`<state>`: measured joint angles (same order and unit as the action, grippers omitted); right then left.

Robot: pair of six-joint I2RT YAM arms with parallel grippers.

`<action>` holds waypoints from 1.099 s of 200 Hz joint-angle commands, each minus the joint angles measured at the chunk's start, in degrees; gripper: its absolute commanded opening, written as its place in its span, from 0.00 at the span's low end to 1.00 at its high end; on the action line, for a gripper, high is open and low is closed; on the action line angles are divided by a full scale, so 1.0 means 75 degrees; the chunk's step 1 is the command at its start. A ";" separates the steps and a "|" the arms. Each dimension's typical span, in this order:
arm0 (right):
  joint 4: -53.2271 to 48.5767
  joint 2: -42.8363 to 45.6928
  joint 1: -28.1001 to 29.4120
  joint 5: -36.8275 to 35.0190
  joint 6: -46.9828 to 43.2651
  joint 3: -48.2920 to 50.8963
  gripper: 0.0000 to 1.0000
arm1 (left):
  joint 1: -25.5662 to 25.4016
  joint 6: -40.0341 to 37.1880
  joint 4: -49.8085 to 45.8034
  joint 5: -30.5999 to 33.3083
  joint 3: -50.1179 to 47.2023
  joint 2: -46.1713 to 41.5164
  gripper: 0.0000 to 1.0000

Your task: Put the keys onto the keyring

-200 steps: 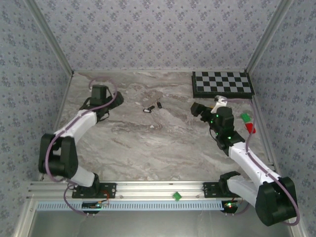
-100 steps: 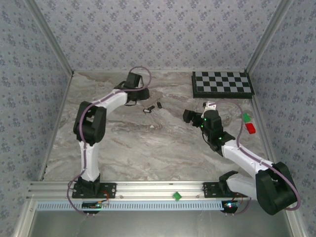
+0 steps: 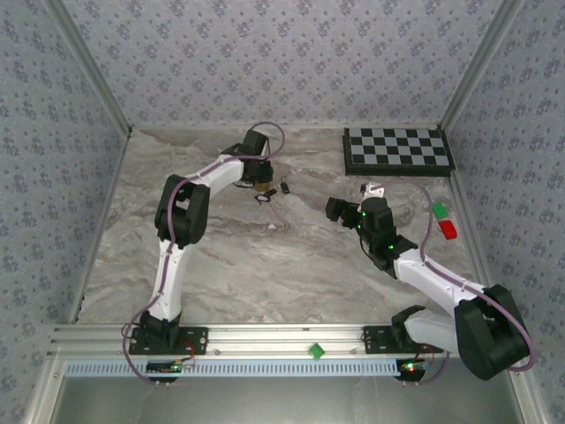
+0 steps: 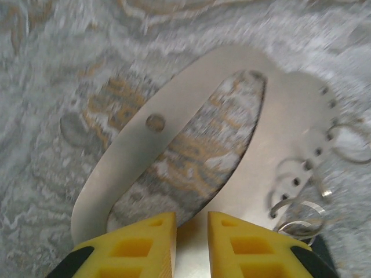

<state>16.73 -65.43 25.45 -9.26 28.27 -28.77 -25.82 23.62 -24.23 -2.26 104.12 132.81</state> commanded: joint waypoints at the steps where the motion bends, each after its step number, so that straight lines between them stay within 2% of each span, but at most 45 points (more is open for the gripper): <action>1: -0.0039 -0.0012 0.0054 -0.0108 0.0092 -0.0133 0.99 | -0.0012 0.0142 -0.0176 -0.0167 -0.0485 -0.0245 0.21; 31: -0.0063 0.0028 0.0098 -0.0120 0.0092 -0.0135 0.99 | -0.0031 0.0503 0.0077 -0.0408 -0.1535 -0.0809 0.20; 72: -0.0086 0.0052 0.0152 -0.0172 0.0063 -0.0108 1.00 | -0.0319 0.1075 0.0581 -0.0437 -0.3594 -0.2219 0.21; 102: -0.0037 -0.0036 0.0236 -0.0172 0.0060 -0.0130 1.00 | -0.0667 0.1589 0.0997 -0.0239 -0.5279 -0.3446 0.21; 131: -0.0040 -0.0182 0.0302 -0.0203 0.0005 -0.0171 0.99 | -0.1186 0.1917 0.0980 0.0150 -0.6382 -0.4425 0.23; 176: -0.0019 -0.0335 0.0499 -0.0198 -0.0103 -0.0252 0.99 | -0.1392 0.1835 0.0585 0.0660 -0.6567 -0.5474 0.32; 220: -0.0061 -0.0277 0.0661 -0.0312 -0.0264 -0.0265 0.99 | -0.1334 0.1558 0.0337 0.0714 -0.5569 -0.5011 0.34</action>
<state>16.64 -67.83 29.82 -9.76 27.55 -28.84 -36.10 36.86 -19.94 2.09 57.14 93.36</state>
